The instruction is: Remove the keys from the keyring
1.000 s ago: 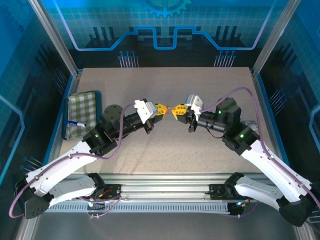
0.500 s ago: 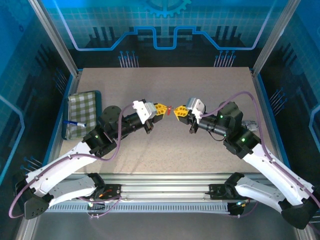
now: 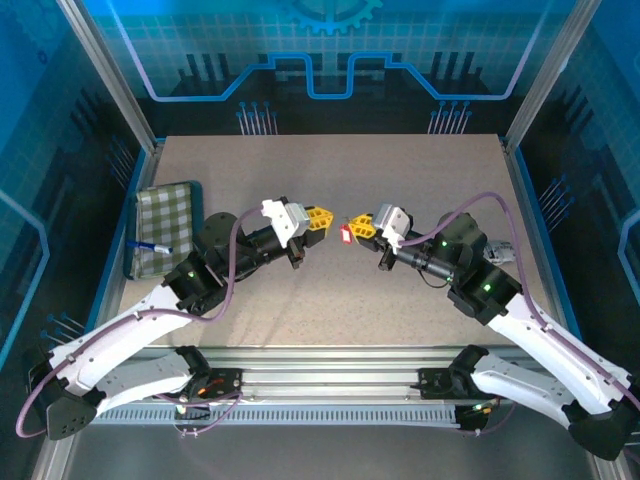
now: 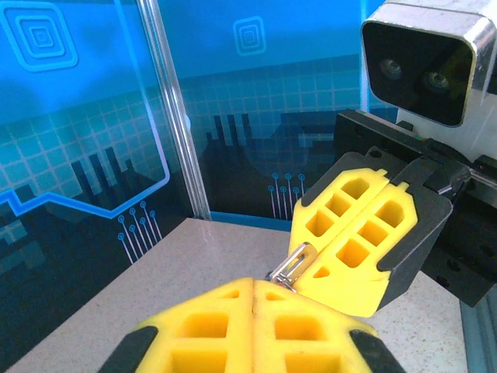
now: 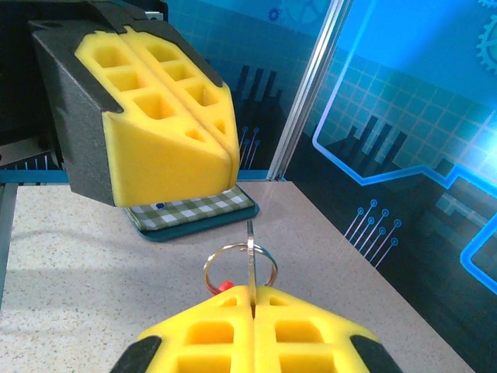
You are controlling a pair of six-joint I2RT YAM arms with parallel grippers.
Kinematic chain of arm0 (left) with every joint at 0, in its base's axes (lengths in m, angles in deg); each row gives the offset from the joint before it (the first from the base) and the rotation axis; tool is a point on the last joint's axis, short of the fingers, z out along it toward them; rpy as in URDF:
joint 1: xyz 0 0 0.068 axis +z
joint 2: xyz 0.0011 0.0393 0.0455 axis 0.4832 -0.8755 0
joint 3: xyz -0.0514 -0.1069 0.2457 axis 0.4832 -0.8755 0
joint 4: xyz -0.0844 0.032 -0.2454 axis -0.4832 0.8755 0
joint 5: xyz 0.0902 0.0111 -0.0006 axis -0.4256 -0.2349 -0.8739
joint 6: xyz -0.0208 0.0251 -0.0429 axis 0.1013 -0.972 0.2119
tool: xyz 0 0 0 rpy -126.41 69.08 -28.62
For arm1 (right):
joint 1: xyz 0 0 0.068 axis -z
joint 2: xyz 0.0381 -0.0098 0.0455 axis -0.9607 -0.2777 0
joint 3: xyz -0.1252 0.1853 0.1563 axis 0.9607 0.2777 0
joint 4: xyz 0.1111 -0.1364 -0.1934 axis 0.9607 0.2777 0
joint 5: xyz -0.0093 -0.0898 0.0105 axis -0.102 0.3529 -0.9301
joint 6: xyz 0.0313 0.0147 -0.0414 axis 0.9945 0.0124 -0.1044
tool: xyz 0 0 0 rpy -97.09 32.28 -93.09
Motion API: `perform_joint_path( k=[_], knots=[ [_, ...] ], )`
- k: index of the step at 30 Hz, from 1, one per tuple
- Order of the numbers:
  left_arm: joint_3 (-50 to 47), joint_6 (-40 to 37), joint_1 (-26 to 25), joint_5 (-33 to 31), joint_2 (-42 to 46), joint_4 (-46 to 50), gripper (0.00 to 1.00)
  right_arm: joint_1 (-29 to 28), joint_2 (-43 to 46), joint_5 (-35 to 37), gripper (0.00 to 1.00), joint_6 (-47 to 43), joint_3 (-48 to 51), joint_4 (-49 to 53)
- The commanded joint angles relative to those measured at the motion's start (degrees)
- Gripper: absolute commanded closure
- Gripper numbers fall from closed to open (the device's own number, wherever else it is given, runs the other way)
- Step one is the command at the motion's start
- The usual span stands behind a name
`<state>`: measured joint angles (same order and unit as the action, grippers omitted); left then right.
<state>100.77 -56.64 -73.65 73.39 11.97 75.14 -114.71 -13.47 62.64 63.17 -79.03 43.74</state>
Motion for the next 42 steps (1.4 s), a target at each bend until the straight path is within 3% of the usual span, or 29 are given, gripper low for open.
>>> perform_joint_path(
  k=[1, 3, 4, 5, 11, 16, 23, 28, 34, 40, 42],
  knots=[
    [0.23, 3.59, -0.13, -0.18, 0.57, 0.24, 0.89, -0.69, 0.67, 0.89, 1.0, -0.71, -1.24, -1.24],
    [0.34, 4.78, -0.07, 0.74, 0.65, 1.1, 0.79, -0.73, 0.41, 0.7, 1.0, -0.64, -1.58, -0.84],
    [0.16, 5.52, -0.06, 1.23, 0.82, 1.15, 0.66, -0.65, 0.21, 0.83, 1.0, -0.51, -1.89, -0.47],
    [0.07, 6.22, -0.05, 2.08, 0.99, 1.43, 0.61, -0.68, 0.1, 0.68, 1.0, -0.38, -2.1, -0.16],
    [-0.1, 7.98, 0.07, 7.29, 0.92, 3.62, 0.41, -0.72, -0.05, -0.42, 1.0, 1.2, -2.68, -0.33],
    [-3.2, 7.79, 0.09, 7.82, 0.27, -1.39, 0.21, -0.64, -1.13, -3.0, 1.0, 3.78, -4.36, 0.74],
    [-3.53, 5.33, 0.02, 6.59, -3.39, -7.68, 0.14, -0.49, -1.83, -7.42, 1.0, 8.24, -5.51, 1.16],
    [-1.35, 4.38, 0.21, 8.27, -5.6, -8.49, 0.15, -0.42, -1.83, -10.76, 1.0, 10.56, -5.51, 0.77],
    [-0.2, 4.12, 1.08, 9.93, -5.94, -8.37, 0.29, 1.31, -1.68, -14.76, 1.0, 13.16, -5.39, 0.21],
    [0.46, 4.61, 1.64, 11.91, -5.21, -7.82, 0.65, 3.6, -1.86, -18.28, 1.0, 16.33, -4.38, -1.48],
    [0.84, 4.71, 1.54, 12.21, -5.14, -7.09, 0.69, 4.55, -1.66, -19.08, 1.0, 17.68, -3.93, -2.77]
  ],
)
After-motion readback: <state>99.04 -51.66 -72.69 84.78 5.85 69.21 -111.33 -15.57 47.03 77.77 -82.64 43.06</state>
